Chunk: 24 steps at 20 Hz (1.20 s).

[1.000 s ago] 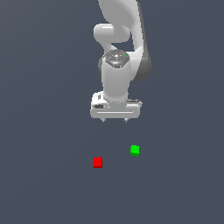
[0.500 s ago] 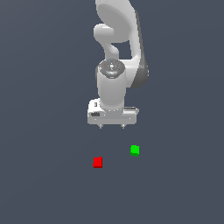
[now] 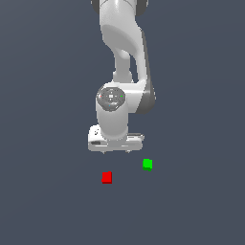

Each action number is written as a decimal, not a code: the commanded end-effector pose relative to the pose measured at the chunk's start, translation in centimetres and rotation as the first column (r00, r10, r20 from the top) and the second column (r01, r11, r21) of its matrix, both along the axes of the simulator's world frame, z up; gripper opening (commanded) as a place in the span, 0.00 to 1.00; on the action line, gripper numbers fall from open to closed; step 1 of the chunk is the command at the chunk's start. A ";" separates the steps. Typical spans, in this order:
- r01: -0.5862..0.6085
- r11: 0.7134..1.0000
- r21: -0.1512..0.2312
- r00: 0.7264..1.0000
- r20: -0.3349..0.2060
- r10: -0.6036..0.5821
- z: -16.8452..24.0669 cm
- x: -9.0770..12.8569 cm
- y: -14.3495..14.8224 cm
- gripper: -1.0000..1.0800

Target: Stack the red cube on top of the green cube.

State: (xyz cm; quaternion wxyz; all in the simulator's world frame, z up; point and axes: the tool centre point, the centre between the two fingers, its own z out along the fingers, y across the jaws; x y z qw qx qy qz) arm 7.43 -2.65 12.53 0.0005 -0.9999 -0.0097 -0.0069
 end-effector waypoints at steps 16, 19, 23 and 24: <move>-0.017 1.000 -0.001 1.000 -0.011 0.017 -4.7 6.4 -3.6 0.96; -0.019 1.000 -0.001 1.000 -0.012 0.019 -5.1 6.9 -3.8 0.96; -0.020 1.000 -0.001 1.000 -0.013 0.020 -5.4 7.4 -4.0 0.96; -0.020 1.000 -0.001 1.000 -0.013 0.020 -5.4 7.5 -4.1 0.96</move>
